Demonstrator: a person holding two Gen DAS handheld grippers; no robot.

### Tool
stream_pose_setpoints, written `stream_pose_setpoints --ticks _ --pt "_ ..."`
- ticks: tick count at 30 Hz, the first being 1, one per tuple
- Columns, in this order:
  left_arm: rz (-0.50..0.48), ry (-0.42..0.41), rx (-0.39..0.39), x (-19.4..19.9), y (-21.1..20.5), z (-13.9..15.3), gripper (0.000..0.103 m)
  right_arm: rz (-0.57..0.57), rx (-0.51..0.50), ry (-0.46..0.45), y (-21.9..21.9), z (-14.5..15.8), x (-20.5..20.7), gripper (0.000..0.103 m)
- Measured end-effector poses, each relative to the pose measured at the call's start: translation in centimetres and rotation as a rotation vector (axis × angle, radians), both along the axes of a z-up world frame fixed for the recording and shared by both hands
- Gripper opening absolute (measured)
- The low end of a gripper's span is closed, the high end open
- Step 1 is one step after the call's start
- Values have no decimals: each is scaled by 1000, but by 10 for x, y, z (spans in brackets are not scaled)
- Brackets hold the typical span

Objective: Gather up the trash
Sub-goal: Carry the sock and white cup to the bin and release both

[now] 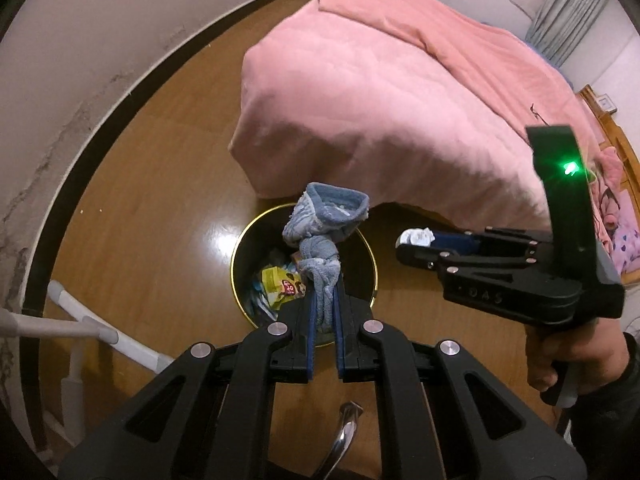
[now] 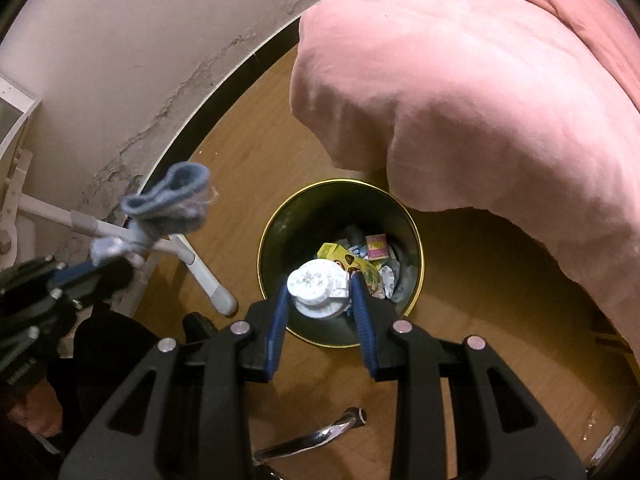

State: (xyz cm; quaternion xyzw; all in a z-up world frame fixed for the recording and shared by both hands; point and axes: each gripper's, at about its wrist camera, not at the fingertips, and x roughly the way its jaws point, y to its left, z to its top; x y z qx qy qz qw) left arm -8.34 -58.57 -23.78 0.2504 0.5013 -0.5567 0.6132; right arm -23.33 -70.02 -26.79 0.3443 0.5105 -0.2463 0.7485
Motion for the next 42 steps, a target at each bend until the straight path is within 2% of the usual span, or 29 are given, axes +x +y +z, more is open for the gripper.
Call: stream_pose_setpoints --ticks 5,7,8,10,14,17,19,20,22,25,28,30,32,35,38,42 --pt "-17 14 11 1 -6 -7 7 -5 -10 -9 -10 5 1 32" --pt "-15 10 17 2 -9 -7 19 -15 -15 -13 -13 8 1 46" --pt "-13 6 17 3 -10 -8 26 -19 -20 -14 -13 9 1 49" --pt "-10 -3 5 3 -10 -4 56 -18 -24 -19 -14 12 2 49" --pt "-20 -27 -16 1 -7 8 59 -36 -42 -26 -14 24 1 49" --pt "-25 -42 -56 -3 3 33 65 -44 -68 -55 -11 47 -2 54" --pt "-20 -77 -98 -5 15 63 79 -40 -101 -74 -7 66 -3 63" --pt "-15 -92 -117 -6 21 76 81 -32 -126 -89 -3 82 -2 64" --pt "-8 -128 -177 -7 42 114 89 -8 -177 -119 8 112 4 66" --pt "37 -208 -253 3 84 168 93 37 -243 -160 28 149 19 74" --pt "152 -288 -291 34 143 208 95 109 -294 -214 59 181 47 78" --pt "264 -328 -283 65 191 224 95 183 -304 -260 88 201 78 78" --pt "426 -390 -242 106 251 234 95 259 -312 -297 116 215 109 78" --pt "633 -432 -186 155 328 237 95 383 -304 -341 163 233 162 78" --pt "865 -451 -85 208 417 230 95 515 -292 -368 214 244 220 79" --pt "1049 -431 -19 247 493 216 95 659 -276 -376 279 250 296 83"
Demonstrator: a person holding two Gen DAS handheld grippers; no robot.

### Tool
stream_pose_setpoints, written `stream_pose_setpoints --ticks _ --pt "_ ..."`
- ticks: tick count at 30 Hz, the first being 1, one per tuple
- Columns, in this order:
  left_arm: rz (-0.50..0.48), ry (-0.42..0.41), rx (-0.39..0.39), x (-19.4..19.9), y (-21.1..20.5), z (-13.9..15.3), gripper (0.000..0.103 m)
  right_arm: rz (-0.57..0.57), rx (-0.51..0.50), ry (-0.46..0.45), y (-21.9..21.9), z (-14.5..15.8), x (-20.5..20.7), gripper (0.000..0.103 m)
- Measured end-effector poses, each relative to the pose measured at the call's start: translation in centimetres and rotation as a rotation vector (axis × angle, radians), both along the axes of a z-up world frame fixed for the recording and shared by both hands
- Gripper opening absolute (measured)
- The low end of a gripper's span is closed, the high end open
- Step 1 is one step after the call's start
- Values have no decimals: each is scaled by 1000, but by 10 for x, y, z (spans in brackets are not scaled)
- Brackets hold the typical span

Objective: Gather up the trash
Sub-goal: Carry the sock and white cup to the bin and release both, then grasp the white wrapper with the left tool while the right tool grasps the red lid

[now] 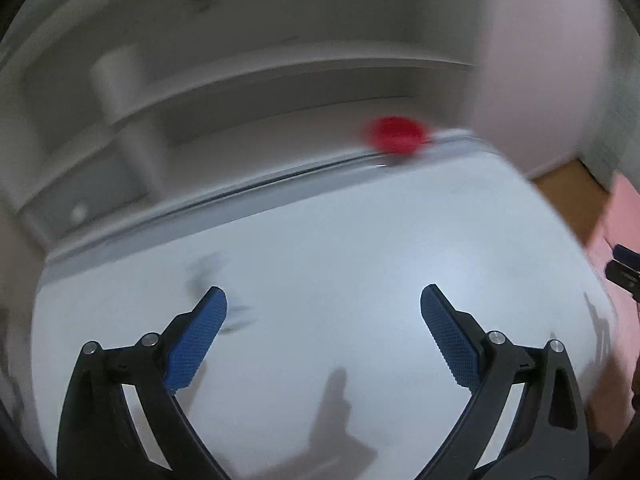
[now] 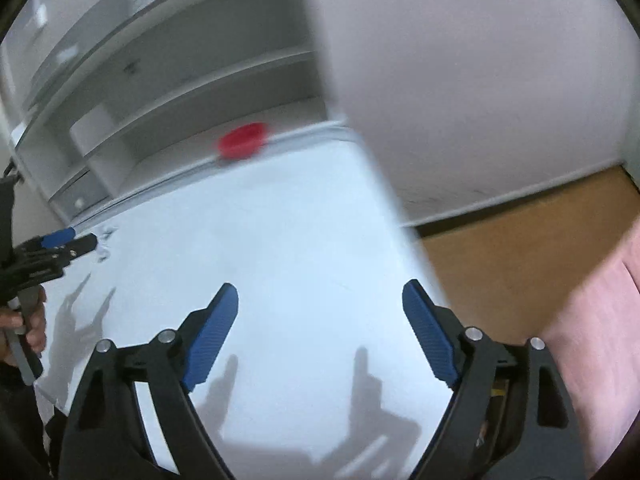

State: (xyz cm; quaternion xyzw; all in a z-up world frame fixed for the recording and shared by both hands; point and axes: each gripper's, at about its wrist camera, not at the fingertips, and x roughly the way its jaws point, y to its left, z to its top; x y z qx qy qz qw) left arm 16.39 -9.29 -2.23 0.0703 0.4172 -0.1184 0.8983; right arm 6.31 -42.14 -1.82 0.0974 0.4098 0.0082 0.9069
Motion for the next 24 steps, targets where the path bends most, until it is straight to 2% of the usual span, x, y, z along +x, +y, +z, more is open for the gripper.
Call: stream_pose_setpoints --ticks 4,7,12,14,17,18,21,24 --pt "116 54 -13 29 46 -21 95 86 -26 13 50 4 77 88" --pt "160 101 -56 45 61 -32 95 105 -41 25 65 0 119 90" --pt "190 125 -55 68 67 -45 94 91 -71 68 91 -15 193 90" --pt "190 133 -47 73 61 -48 90 83 -84 79 91 -21 214 90" --pt "187 113 -13 77 57 -48 40 64 -98 104 92 -31 249 90" --pt "176 111 -23 77 57 -47 19 60 -97 109 93 -33 257 90" --pt "152 121 -80 75 59 -42 18 56 -105 131 96 -41 281 90" --pt "138 83 -61 71 56 -34 18 53 -123 142 99 -47 297 90"
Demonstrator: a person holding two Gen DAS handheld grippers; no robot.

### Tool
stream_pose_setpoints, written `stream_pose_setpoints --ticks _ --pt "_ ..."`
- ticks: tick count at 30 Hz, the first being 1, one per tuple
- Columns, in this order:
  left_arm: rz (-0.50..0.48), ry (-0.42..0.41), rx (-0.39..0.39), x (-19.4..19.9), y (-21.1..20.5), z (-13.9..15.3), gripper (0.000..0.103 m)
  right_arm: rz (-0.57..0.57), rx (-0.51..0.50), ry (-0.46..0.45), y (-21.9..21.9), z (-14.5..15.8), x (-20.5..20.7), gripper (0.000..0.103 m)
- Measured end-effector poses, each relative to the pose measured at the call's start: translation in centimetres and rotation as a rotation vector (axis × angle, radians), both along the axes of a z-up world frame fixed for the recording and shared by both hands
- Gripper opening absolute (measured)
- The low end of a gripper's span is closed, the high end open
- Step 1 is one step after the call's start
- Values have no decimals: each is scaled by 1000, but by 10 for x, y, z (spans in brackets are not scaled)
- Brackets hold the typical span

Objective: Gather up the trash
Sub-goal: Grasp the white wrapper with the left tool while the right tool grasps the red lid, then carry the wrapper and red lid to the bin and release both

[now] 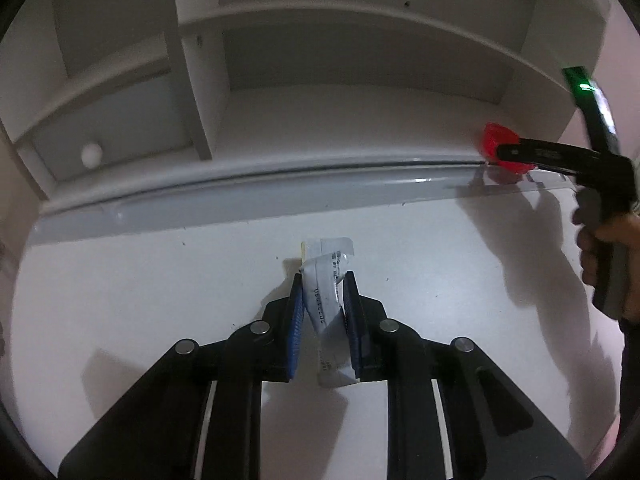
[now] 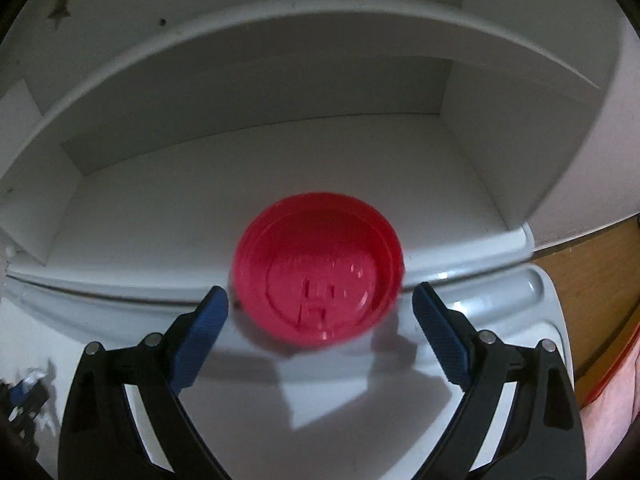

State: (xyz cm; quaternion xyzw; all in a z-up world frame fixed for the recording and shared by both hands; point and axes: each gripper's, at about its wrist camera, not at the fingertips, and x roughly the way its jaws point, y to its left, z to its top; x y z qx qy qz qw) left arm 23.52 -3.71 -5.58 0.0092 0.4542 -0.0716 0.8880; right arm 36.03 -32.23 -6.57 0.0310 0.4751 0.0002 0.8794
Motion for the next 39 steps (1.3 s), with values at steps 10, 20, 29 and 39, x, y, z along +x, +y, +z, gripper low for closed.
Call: stream_pose_setpoints --ticks 10,20,29,39 --pt "-40 -37 2 -22 -1 23 18 9 -42 -24 7 -2 6 79" --pt "-117 -84 0 -52 -39 46 18 4 1 -99 -31 34 -88 78" --pt "-346 -121 -43 -115 -141 60 18 -154 8 -176 -134 56 -282 79" --pt "-840 -58 -168 -241 -344 32 18 -549 50 -114 -267 5 -509 79"
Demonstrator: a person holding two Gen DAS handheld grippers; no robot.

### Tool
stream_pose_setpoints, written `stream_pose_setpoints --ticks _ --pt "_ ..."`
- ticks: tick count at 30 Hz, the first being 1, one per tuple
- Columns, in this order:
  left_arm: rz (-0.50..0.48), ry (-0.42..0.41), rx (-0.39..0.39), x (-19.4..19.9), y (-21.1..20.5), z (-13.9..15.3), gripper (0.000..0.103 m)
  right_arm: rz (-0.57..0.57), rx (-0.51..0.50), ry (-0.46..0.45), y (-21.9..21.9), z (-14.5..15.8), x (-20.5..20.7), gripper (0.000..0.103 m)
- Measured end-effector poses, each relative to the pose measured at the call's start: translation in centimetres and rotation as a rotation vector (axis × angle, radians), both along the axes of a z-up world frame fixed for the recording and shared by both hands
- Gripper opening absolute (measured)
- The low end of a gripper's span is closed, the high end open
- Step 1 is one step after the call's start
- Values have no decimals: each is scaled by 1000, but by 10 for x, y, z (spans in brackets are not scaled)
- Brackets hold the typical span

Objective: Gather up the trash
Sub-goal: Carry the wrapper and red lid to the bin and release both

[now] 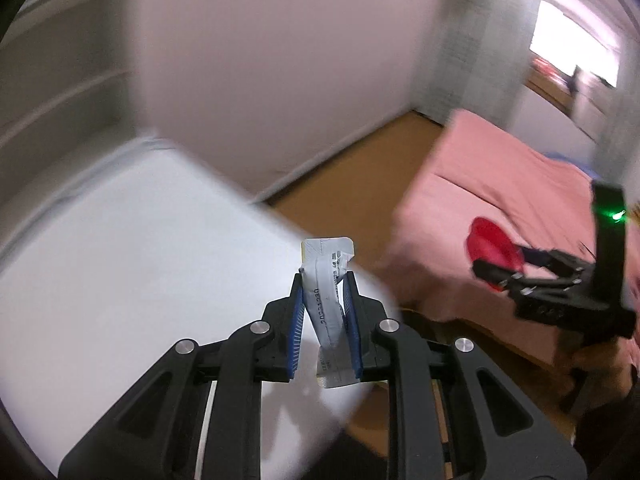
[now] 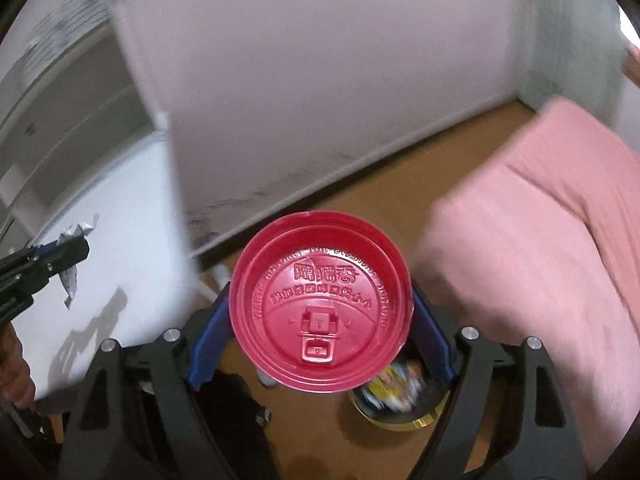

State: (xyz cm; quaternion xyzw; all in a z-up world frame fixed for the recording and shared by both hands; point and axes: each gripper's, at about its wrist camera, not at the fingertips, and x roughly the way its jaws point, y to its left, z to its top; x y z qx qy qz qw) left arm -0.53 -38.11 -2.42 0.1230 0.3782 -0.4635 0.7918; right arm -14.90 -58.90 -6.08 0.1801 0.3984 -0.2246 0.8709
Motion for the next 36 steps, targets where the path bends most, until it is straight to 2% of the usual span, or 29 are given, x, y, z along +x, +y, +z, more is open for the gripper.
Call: stream_pose_setpoints --ticks 5,11,15,18,20,23,26,27,29,30,31,36 --pt "-181 17 26 -55 -70 -31 18 -119 72 66 -45 -47 -70 79" --pt "-344 57 116 -91 -135 -98 18 -152 174 141 -73 -112 -106 79" --pt "-367 101 180 -90 -160 -146 18 -144 215 169 -84 -142 -105 79" --pt "-367 124 227 -90 -178 -172 18 -140 233 186 -92 -160 -104 79" --pt "-366 171 246 -83 -184 -191 18 -136 242 194 -94 -168 -99 79" --pt "-368 204 271 -78 -192 -210 18 -132 251 200 -100 -177 -93 79" --pt "-380 223 278 -77 -199 -217 19 -128 254 205 -105 -184 -88 79" --pt "-383 233 278 -76 -202 -220 21 -127 257 206 -107 -187 -88 79" --pt "-387 233 289 -75 -207 -225 36 -124 260 211 -108 -189 -86 80" --pt "-386 229 291 -75 -208 -224 55 -121 262 214 -108 -190 -86 80" --pt "-387 221 287 -74 -207 -224 63 -119 262 218 -109 -193 -84 80" --pt "-380 204 291 -69 -207 -224 65 -114 272 232 -115 -201 -77 82"
